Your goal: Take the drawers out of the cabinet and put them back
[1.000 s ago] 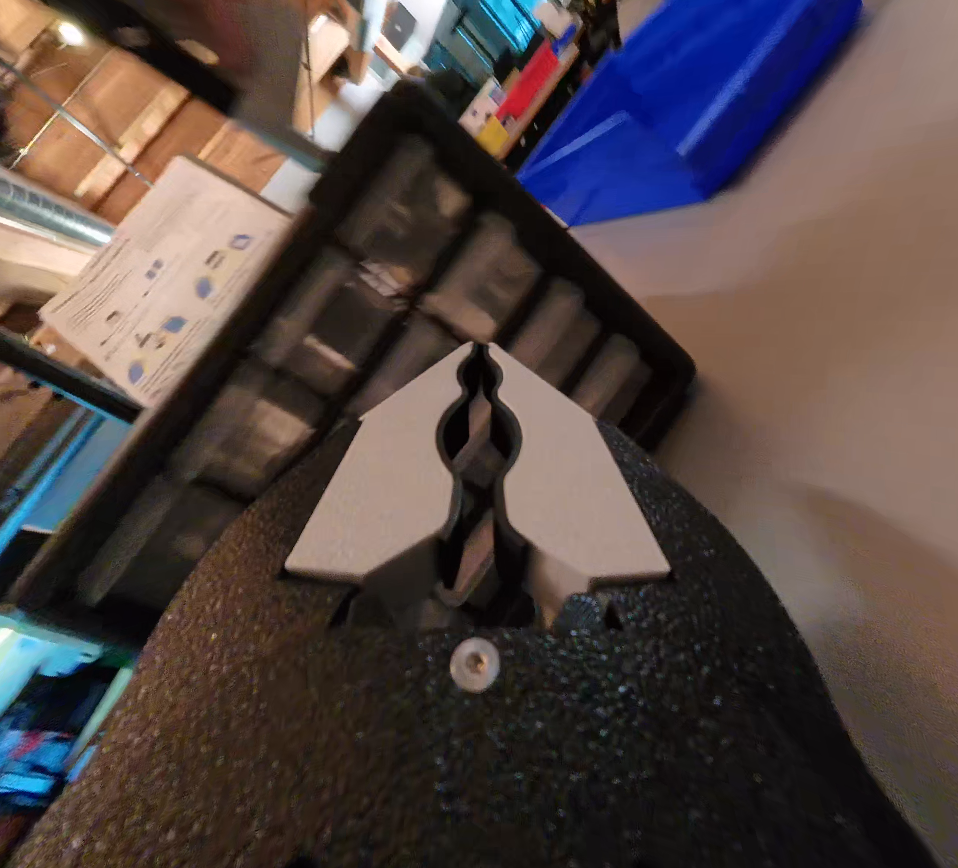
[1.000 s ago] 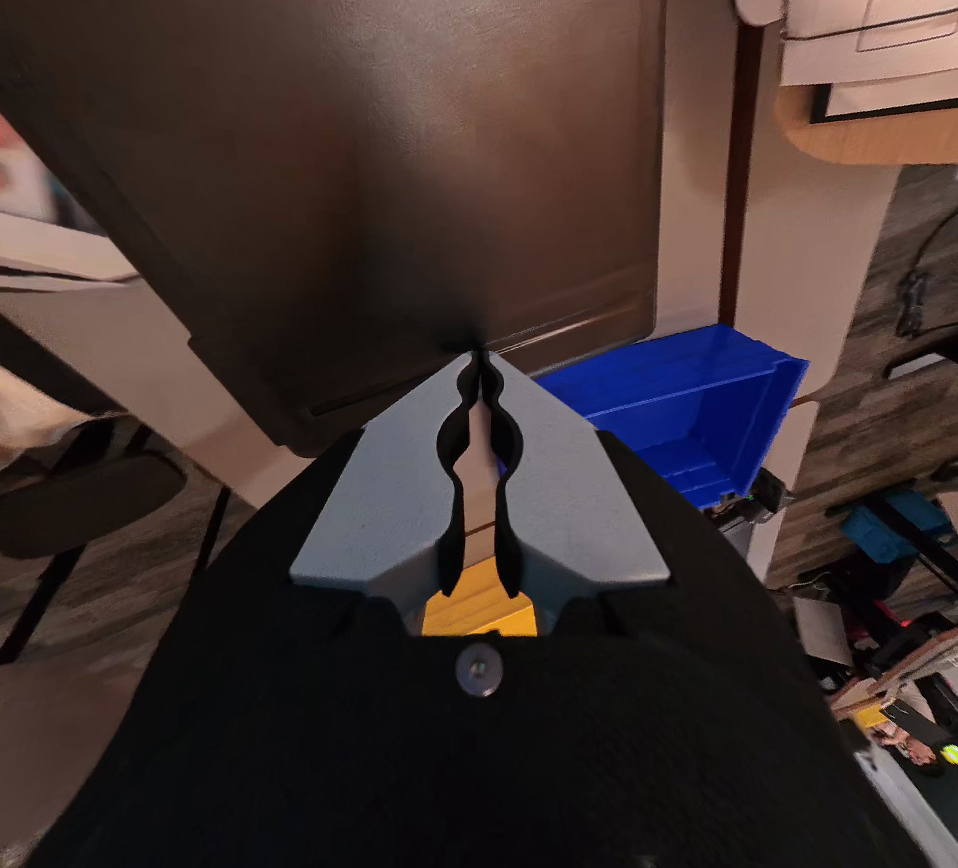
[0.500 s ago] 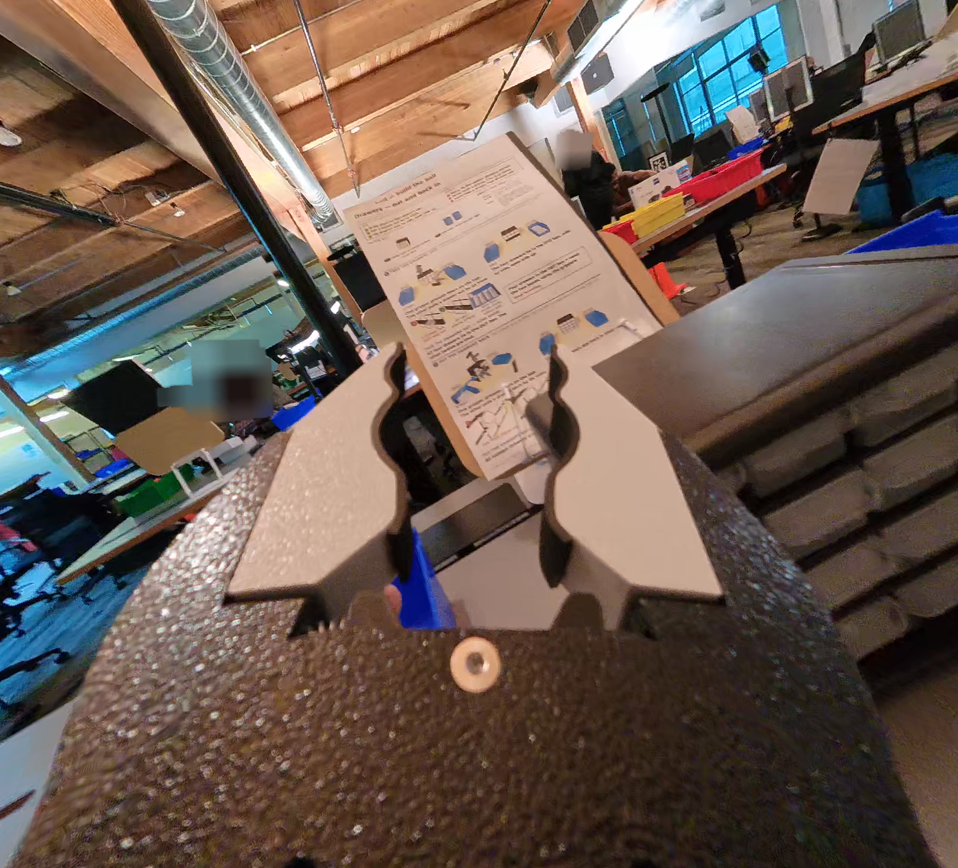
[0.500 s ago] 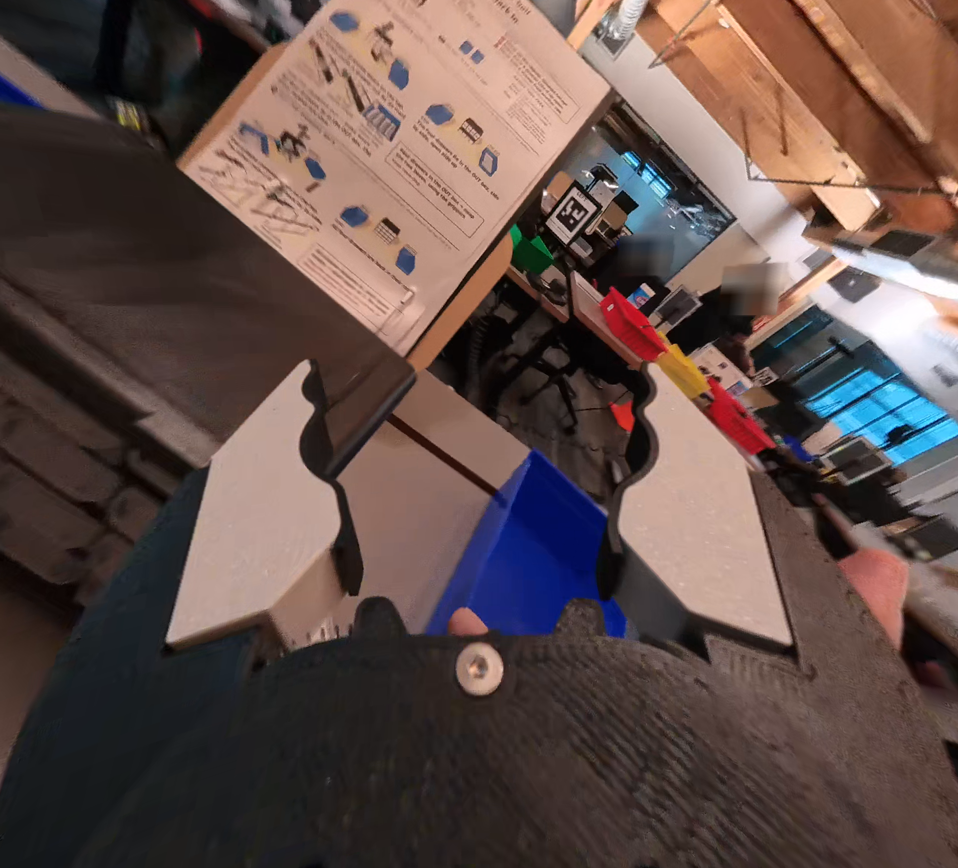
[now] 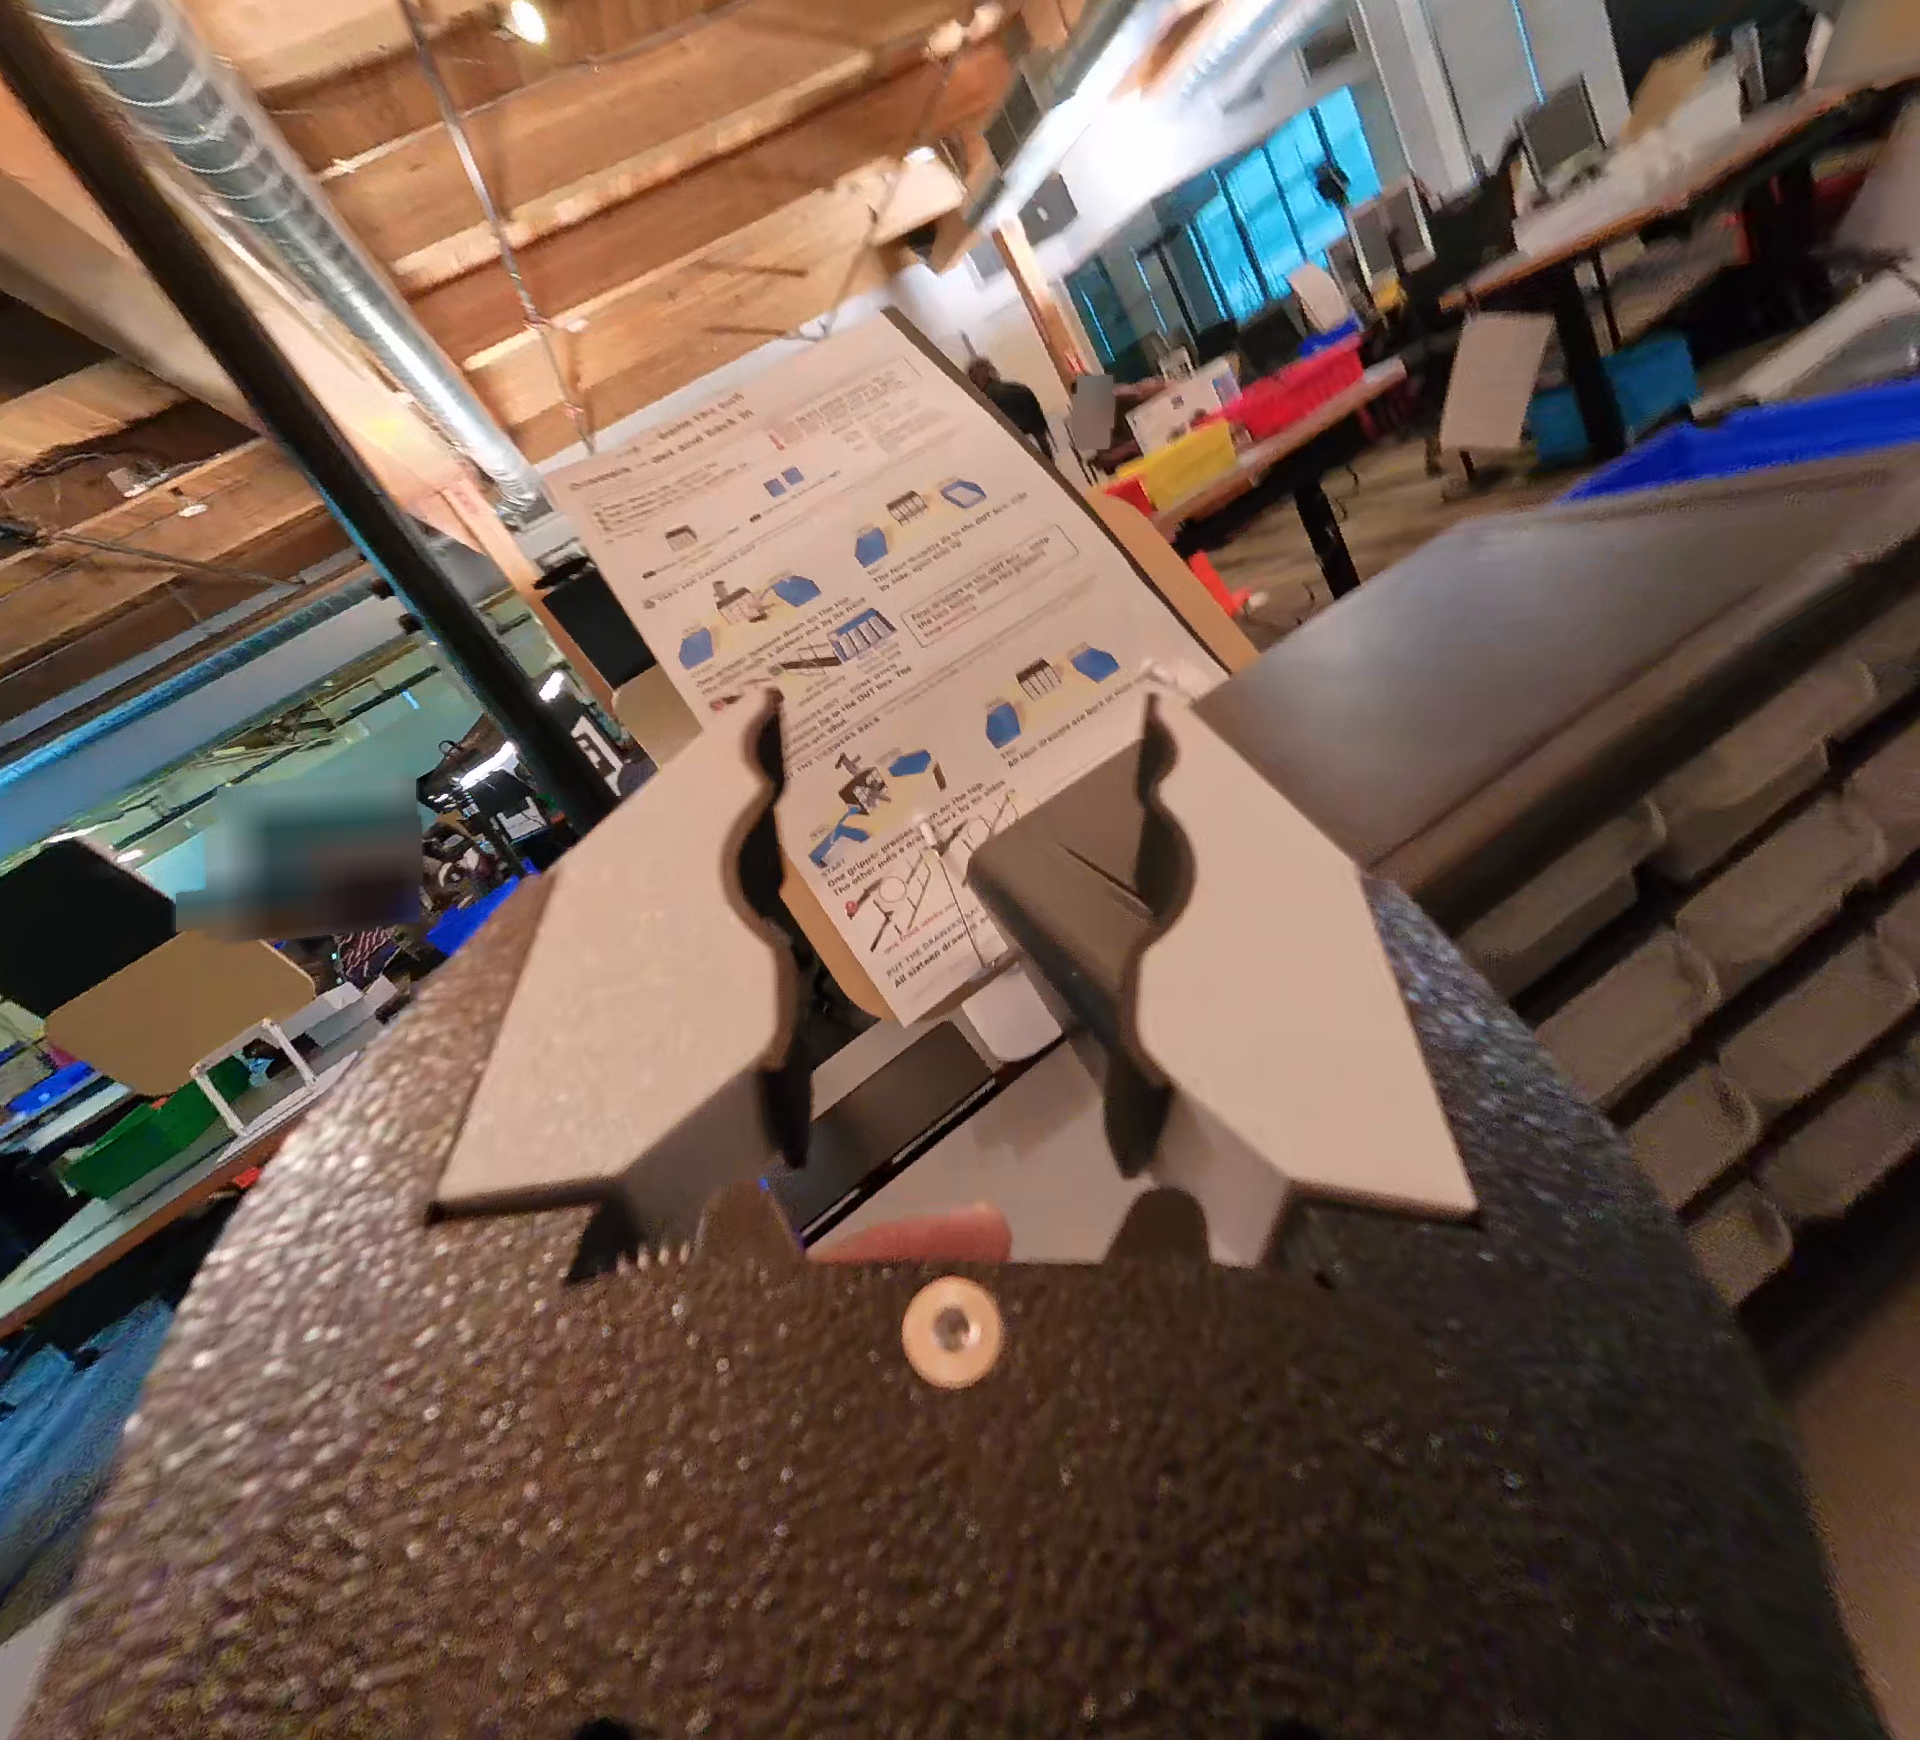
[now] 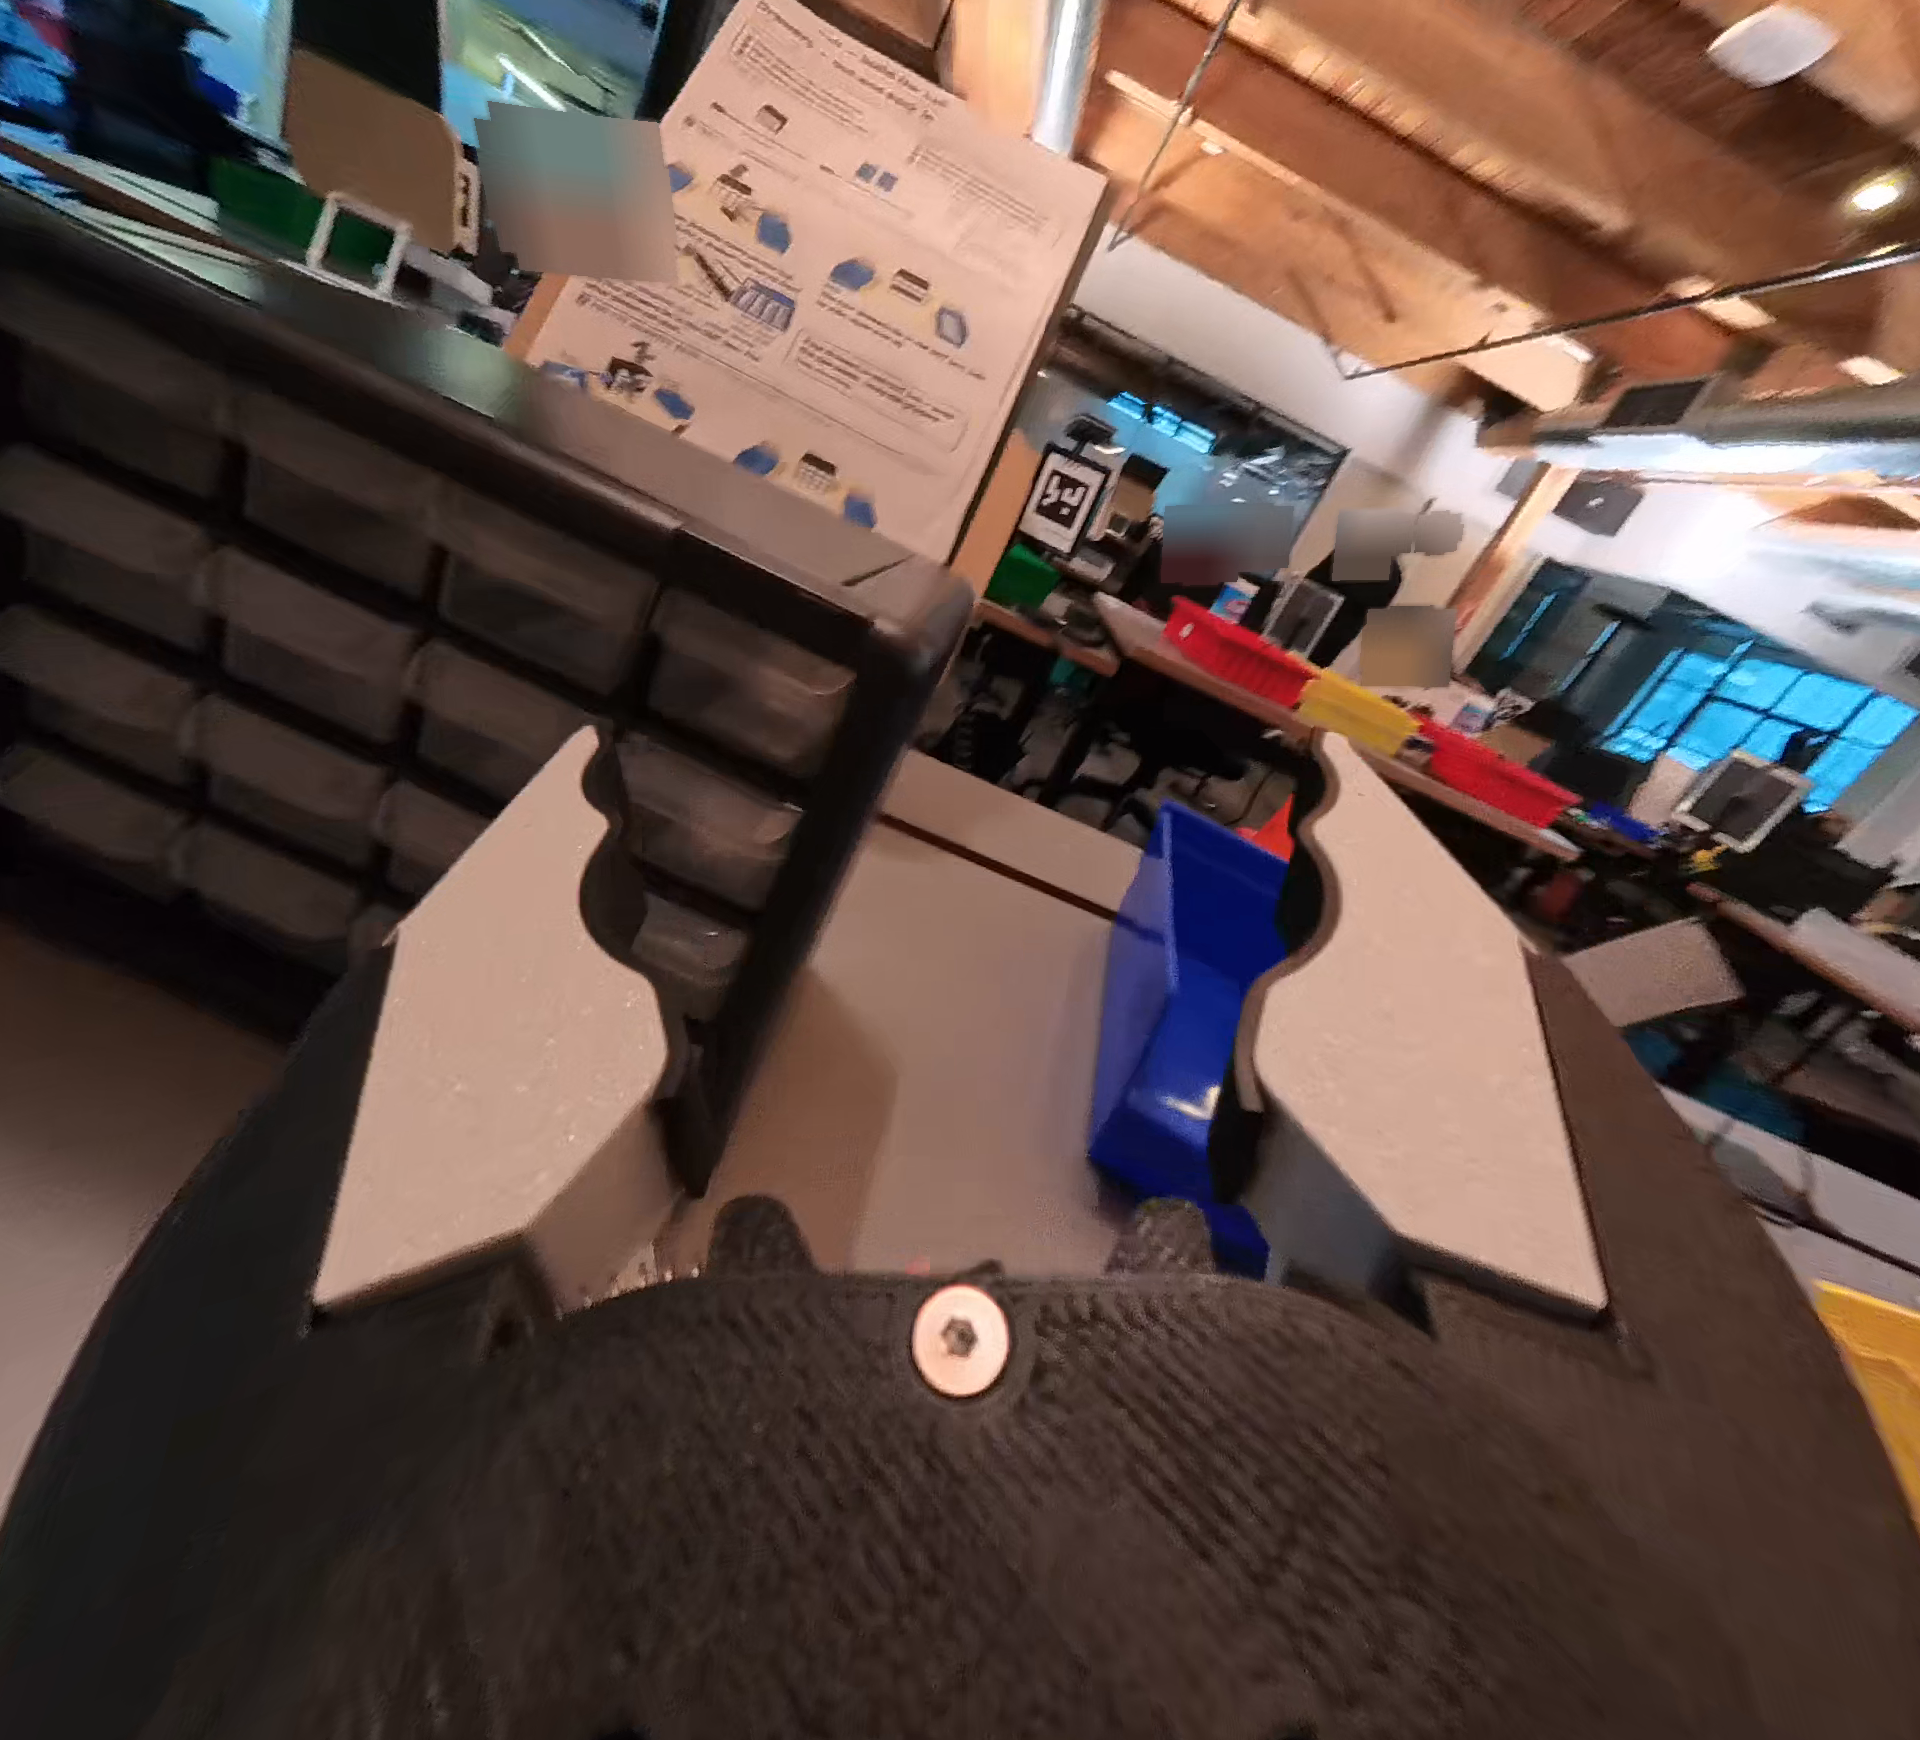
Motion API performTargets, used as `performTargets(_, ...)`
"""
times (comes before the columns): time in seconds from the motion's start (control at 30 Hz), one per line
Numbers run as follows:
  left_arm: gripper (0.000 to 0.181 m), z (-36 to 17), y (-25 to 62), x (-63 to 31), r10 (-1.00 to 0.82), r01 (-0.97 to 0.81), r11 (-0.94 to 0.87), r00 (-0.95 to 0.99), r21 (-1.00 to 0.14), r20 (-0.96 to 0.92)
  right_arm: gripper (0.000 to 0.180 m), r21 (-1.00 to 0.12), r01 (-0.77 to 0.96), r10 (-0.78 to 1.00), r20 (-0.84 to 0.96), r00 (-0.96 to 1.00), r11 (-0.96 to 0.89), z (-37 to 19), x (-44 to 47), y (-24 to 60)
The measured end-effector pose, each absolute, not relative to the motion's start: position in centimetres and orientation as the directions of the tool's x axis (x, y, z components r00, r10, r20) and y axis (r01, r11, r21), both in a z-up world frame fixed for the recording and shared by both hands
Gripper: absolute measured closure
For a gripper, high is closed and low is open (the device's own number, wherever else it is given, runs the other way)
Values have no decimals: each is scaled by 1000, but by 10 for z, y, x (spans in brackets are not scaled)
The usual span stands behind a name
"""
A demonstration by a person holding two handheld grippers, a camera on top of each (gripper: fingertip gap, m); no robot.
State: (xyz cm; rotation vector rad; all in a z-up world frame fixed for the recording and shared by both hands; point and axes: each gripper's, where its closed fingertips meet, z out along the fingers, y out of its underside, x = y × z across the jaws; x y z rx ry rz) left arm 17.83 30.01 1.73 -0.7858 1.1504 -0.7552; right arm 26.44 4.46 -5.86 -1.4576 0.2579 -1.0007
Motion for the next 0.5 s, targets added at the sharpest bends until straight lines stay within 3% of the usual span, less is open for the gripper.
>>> performTargets(0.03, 128, 14, 298, 181, -831, 80, 540, 206, -838, -516, 57, -904, 392, -676, 395, 622, -168, -60, 260, 49)
performTargets(0.1, 143, 8, 294, 189, -815, 4, 572, 116, -820, -568, 71, -931, 344, -617, 343, 708, -123, -68, 246, 65)
performTargets(0.17, 180, 1, 293, 201, -801, -91, 597, -17, -797, -598, 92, -960, 263, -506, 276, 817, -99, -85, 225, 90)
performTargets(0.33, 181, -26, 289, 234, -735, -336, 659, -480, -673, -480, 142, -991, -54, -266, -85, 960, 121, -109, 162, 154)
performTargets(0.5, 181, -54, 315, 255, -685, -554, 725, -643, -410, -343, 154, -866, -435, -71, -464, 883, 246, -132, 134, 202)
